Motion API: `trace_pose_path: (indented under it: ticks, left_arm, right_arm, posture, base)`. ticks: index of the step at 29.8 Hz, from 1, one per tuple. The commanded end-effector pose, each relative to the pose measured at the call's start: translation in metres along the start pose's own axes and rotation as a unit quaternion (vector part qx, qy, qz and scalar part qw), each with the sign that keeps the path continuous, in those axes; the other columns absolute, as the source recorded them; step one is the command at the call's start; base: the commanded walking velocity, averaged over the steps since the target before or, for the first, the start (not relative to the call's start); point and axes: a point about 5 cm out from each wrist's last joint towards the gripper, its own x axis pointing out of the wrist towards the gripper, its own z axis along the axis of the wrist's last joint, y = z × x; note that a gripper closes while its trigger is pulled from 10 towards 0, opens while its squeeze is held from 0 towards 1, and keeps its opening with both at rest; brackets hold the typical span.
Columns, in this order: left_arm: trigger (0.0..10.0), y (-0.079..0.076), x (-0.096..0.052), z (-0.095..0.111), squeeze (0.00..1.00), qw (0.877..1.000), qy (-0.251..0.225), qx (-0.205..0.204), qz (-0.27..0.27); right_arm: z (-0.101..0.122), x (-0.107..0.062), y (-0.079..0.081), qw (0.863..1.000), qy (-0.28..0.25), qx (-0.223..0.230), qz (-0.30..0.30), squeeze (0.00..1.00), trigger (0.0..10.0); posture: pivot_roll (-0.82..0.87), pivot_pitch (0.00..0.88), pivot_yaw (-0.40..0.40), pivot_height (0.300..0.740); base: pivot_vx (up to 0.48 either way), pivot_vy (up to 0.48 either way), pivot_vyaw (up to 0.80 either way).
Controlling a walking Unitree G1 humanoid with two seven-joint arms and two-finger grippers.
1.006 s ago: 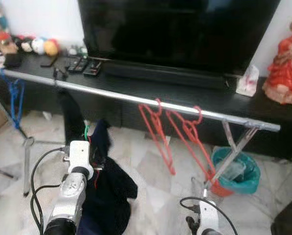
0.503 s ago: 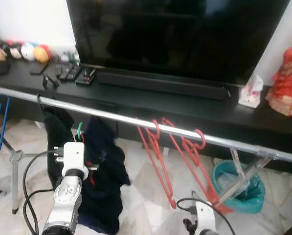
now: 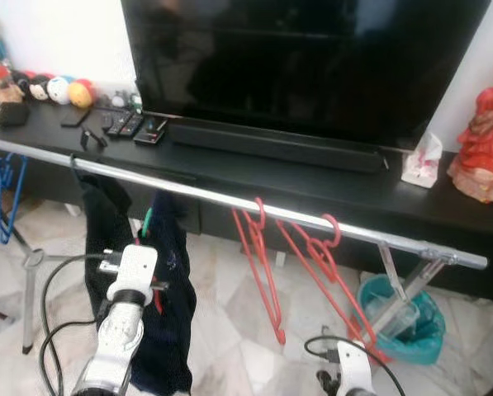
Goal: Hang hanger
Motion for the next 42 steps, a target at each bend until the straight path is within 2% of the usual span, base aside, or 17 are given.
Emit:
trace_pose_path:
  ticks: [1,4,6,8,10,17,22,25,32,38,40,41,42]
  left_arm:
    - [10.0,-0.002,0.011,0.011,0.0,0.998,-0.016,-0.042,-0.036]
    - [10.0,-0.001,0.013,0.013,0.0,0.997,-0.015,-0.062,-0.05]
    - [10.0,0.005,0.018,0.017,0.0,0.995,-0.017,-0.07,-0.065]
    - [10.0,0.017,0.027,0.024,0.0,0.994,-0.025,-0.077,-0.079]
    - [10.0,0.02,0.031,0.026,0.0,0.992,-0.026,-0.086,-0.091]
    - [10.0,0.027,0.049,0.038,0.0,0.99,-0.018,-0.062,-0.125]
    - [10.0,0.022,0.059,0.039,0.0,0.991,0.006,-0.045,-0.126]
    - [10.0,0.012,0.066,0.041,0.0,0.991,0.016,-0.062,-0.12]
    - [10.0,-0.001,0.075,0.042,0.0,0.991,0.038,-0.069,-0.105]
    - [10.0,-0.006,0.076,0.036,0.0,0.991,0.066,-0.06,-0.096]
    - [10.0,-0.011,0.072,0.024,0.0,0.988,0.104,-0.056,-0.098]
    - [10.0,-0.011,0.072,0.024,0.0,0.988,0.104,-0.056,-0.098]
    - [10.0,-0.014,0.068,0.015,0.0,0.985,0.128,-0.05,-0.105]
  right_arm:
    - [-0.001,0.0,-0.001,1.0,0.003,-0.004,0.001,0.0,10.0]
    - [-0.001,0.0,-0.002,1.0,0.003,-0.004,0.001,0.0,10.0]
    - [-0.001,0.0,-0.002,1.0,0.003,-0.003,0.0,0.0,10.0]
    - [-0.001,0.0,-0.002,1.0,0.003,0.003,-0.005,0.0,10.0]
    - [-0.001,0.0,-0.002,1.0,0.003,0.003,-0.005,0.0,10.0]
    - [-0.001,0.0,-0.001,1.0,0.001,0.007,-0.007,0.0,10.0]
    - [-0.001,0.0,0.0,1.0,0.001,0.008,-0.005,0.0,10.0]
    - [-0.001,0.0,0.0,1.0,0.002,0.01,-0.006,0.0,10.0]
    - [-0.001,0.0,-0.001,1.0,0.002,0.011,-0.006,0.0,10.0]
    - [-0.002,0.0,0.0,1.0,0.002,0.011,-0.006,0.0,10.0]
    - [-0.002,0.0,0.0,1.0,0.003,0.012,-0.005,0.0,10.0]
    - [-0.002,0.0,0.0,1.0,0.003,0.012,-0.005,0.0,10.0]
    - [-0.002,0.0,0.0,1.0,0.004,0.012,-0.004,0.0,10.0]
  posture:
    - [-0.01,0.0,-0.048,0.74]
    - [-0.01,0.0,-0.048,0.74]
    - [0.0,0.0,-0.05,0.74]
    - [0.0,0.0,-0.05,0.74]
    - [0.0,0.0,-0.047,0.74]
    - [0.0,0.0,-0.038,0.74]
    - [0.0,0.0,-0.034,0.74]
    - [0.0,0.0,-0.034,0.74]
    - [0.0,0.0,-0.036,0.74]
    - [0.0,0.0,-0.036,0.74]
    - [0.0,0.0,-0.033,0.74]
    - [0.0,0.0,-0.033,0.74]
    - [0.0,0.0,-0.032,0.74]
  base:
    - [0.0,0.0,0.0]
    - [0.0,0.0,0.0]
    - [0.0,0.0,0.0]
    - [0.0,0.0,0.0]
    - [0.0,0.0,0.0]
    - [0.0,0.0,0.0]
    - [0.0,0.0,0.0]
    - [0.0,0.0,0.0]
    - [0.0,0.0,0.0]
    - [0.0,0.0,0.0]
    - [0.0,0.0,0.0]
    - [0.0,0.0,0.0]
    - [0.0,0.0,0.0]
